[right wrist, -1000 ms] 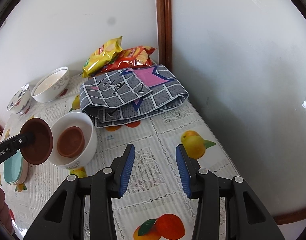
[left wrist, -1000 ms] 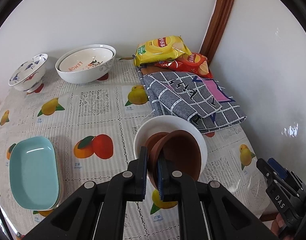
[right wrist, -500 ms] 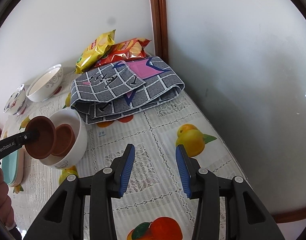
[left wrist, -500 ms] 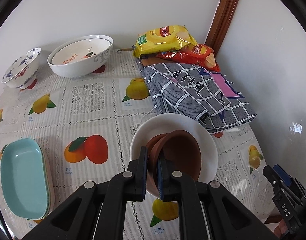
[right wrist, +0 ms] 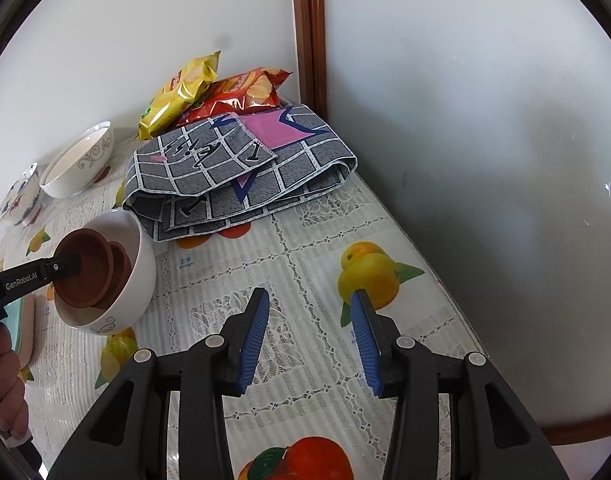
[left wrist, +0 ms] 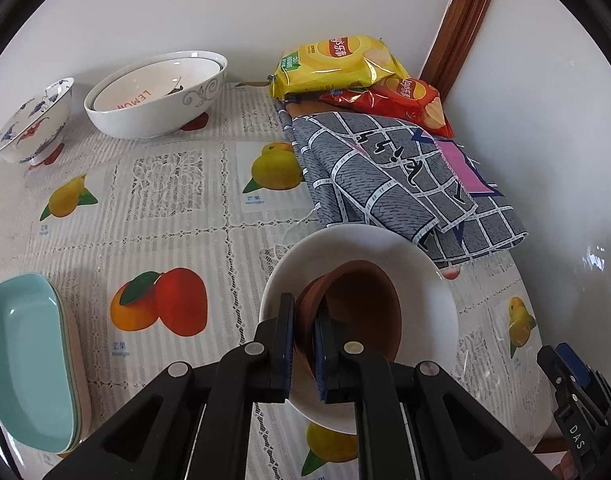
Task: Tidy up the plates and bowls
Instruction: 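Lower the left gripper's terracotta bowl into the white bowl onto the other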
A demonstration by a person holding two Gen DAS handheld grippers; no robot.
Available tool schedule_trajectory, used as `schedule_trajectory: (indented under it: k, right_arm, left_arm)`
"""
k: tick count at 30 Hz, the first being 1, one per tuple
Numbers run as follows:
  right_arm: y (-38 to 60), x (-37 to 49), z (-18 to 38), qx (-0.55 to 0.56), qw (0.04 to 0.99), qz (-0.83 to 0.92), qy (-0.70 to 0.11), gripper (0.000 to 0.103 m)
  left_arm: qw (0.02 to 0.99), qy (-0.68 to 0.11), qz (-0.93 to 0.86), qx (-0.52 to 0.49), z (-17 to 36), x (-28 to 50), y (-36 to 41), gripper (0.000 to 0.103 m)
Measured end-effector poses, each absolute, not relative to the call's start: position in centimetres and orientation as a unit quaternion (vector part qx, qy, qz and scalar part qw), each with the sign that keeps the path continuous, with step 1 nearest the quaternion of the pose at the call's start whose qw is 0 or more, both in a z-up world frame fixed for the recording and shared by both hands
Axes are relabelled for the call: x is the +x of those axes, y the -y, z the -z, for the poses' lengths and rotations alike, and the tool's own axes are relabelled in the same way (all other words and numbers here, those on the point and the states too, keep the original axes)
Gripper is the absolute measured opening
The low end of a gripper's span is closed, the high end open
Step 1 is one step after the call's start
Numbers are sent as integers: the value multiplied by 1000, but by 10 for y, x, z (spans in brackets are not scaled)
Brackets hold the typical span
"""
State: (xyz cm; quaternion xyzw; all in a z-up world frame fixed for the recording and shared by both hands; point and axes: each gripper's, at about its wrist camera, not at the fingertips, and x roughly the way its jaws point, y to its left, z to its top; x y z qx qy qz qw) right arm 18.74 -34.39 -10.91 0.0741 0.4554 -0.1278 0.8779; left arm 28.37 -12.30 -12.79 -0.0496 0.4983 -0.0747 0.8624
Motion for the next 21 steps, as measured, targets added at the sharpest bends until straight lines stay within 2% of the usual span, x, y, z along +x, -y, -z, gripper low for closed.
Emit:
schedule_trajectory:
  k: [21]
  right_arm:
    - [324,189,114,61,874,113,-469,44]
  left_arm:
    - [847,-515,113,-61,137,291,134,10]
